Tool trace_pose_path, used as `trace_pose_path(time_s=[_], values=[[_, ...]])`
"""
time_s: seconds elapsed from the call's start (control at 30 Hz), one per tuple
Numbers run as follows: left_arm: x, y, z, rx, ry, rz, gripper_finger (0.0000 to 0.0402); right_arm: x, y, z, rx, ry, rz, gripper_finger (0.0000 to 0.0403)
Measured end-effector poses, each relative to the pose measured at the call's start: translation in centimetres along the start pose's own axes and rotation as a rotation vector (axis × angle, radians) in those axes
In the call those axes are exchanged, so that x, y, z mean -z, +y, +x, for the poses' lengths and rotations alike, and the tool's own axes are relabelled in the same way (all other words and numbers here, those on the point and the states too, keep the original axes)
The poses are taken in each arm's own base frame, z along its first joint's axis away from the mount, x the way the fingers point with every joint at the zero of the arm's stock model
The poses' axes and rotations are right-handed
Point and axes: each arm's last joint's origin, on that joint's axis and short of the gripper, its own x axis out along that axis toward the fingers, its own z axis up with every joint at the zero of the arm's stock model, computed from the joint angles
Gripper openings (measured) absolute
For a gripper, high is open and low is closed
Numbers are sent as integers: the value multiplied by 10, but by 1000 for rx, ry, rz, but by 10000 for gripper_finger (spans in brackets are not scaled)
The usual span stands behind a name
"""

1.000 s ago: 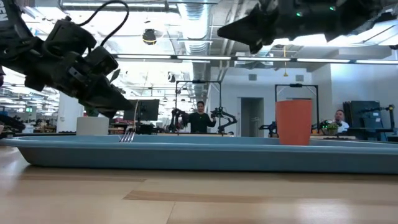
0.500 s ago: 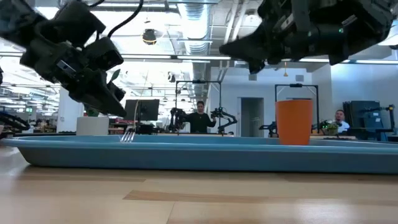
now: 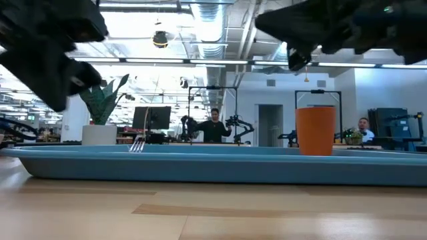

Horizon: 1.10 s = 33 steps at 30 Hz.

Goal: Pick and place plate/cup/fork/spoon on tray
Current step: Put the orange plate on the blue serving tray

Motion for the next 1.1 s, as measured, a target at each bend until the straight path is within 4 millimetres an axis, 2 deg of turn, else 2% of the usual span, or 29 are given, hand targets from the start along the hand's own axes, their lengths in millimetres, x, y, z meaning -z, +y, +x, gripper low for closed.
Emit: trace_pose_path(time_s=[0.2,0.5,0.8,1.1], values=[[7,-15,-14,-55,118,-83,40,11,19,3,-1,-40,36,8],[22,-18,-18,-117,216,-136,76,23,44,24,-40,-56,70,8],[27,-23,-20,-115,233,-122,85,27,62,39,-73,-69,81,8],[34,-31,-21,-104,241,-133,85,25,69,38,-93,-77,103,8]])
